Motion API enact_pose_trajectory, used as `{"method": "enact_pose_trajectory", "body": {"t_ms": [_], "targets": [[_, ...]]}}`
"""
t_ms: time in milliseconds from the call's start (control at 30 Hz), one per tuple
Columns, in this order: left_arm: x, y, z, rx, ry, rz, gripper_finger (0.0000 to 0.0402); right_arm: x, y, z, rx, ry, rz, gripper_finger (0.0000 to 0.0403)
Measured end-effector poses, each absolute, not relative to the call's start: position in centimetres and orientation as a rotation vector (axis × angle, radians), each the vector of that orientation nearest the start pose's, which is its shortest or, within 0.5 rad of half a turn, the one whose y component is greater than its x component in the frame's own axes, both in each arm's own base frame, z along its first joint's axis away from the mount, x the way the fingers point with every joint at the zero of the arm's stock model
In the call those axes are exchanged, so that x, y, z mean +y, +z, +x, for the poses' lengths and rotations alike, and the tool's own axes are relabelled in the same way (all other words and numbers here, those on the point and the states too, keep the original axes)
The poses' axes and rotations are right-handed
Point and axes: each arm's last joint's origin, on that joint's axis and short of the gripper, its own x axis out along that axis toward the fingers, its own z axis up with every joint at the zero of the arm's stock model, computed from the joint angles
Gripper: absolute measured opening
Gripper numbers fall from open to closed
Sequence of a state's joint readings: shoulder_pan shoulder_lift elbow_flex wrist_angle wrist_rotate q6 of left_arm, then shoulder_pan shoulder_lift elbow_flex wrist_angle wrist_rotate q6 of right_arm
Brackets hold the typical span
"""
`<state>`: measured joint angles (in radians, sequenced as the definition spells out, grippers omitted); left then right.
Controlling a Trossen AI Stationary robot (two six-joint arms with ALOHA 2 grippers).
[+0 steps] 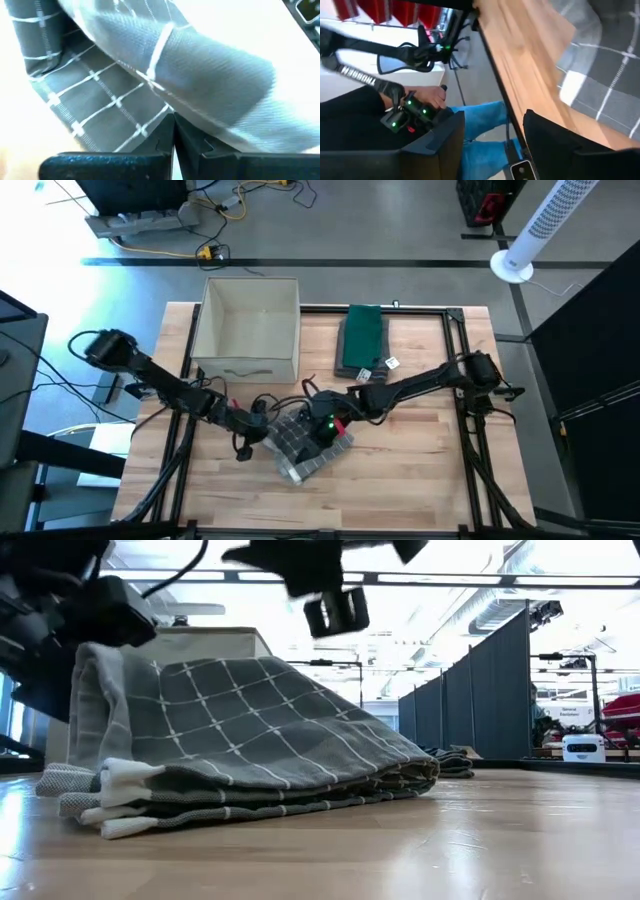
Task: Fold towel
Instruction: Fold the gray patterned towel
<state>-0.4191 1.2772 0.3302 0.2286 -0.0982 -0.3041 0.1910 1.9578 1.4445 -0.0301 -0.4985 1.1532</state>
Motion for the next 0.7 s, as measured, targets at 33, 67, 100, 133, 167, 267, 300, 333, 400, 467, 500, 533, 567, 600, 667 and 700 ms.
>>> {"method": "enact_pose_trajectory", "body": {"t_ms": [33, 67, 100, 133, 167, 267, 300, 333, 400, 467, 500, 533, 567, 600, 667, 700], "targets": [[-8.0, 13.2, 18.7, 0.748, -0.195, -0.101, 0.0000, 9.6, 23.9, 42.8, 0.866, 0.271, 1.147, 0.0176], [-7.9, 13.6, 18.4, 0.765, -0.189, -0.101, 0.0000, 9.4, 24.5, 42.4, 0.860, 0.253, 1.125, 0.0172], [-7.7, 13.8, 18.0, 0.792, -0.180, -0.101, 0.0000, 9.2, 25.2, 41.9, 0.849, 0.232, 1.095, 0.0167], [-7.5, 14.3, 17.6, 0.815, -0.170, -0.107, 0.0000, 9.0, 25.8, 41.4, 0.840, 0.194, 1.056, 0.0161], [-7.4, 14.9, 17.3, 0.829, -0.161, -0.115, 0.0000, 8.8, 26.4, 40.7, 0.843, 0.147, 1.015, 0.0155], [-7.4, 17.3, 17.0, 0.803, -0.138, -0.154, 0.0000, 8.1, 27.1, 38.6, 0.889, -0.029, 0.890, 0.0129], [-7.5, 18.1, 17.0, 0.771, -0.131, -0.167, 0.0000, 8.0, 27.1, 38.1, 0.914, -0.074, 0.853, 0.0118], [-7.7, 19.0, 17.1, 0.724, -0.133, -0.174, 0.0000, 7.9, 27.1, 37.7, 0.928, -0.107, 0.821, 0.0106], [-8.3, 20.6, 17.4, 0.629, -0.149, -0.179, 0.0000, 7.7, 26.8, 37.3, 0.952, -0.152, 0.779, 0.0075], [-8.7, 21.4, 17.6, 0.583, -0.158, -0.163, 0.0000, 7.4, 26.3, 37.2, 0.954, -0.171, 0.763, 0.0039], [-8.9, 21.4, 17.7, 0.577, -0.157, -0.153, 0.0000, 7.3, 25.8, 37.3, 0.947, -0.176, 0.755, 0.0023], [-9.0, 21.2, 17.8, 0.575, -0.150, -0.142, 0.0000, 7.2, 25.3, 37.4, 0.935, -0.181, 0.742, 0.0012], [-9.0, 20.9, 17.9, 0.580, -0.142, -0.131, 0.0000, 7.1, 24.9, 37.6, 0.920, -0.181, 0.732, 0.0007], [-9.0, 20.3, 18.1, 0.593, -0.133, -0.123, 0.0000, 7.0, 24.6, 37.6, 0.904, -0.182, 0.732, 0.0008], [-9.0, 18.9, 18.4, 0.620, -0.130, -0.119, 0.0000, 6.7, 24.0, 37.8, 0.874, -0.178, 0.742, 0.0008], [-9.1, 18.0, 18.5, 0.641, -0.139, -0.118, 0.0000, 6.6, 23.9, 37.8, 0.866, -0.176, 0.745, 0.0005]]}}
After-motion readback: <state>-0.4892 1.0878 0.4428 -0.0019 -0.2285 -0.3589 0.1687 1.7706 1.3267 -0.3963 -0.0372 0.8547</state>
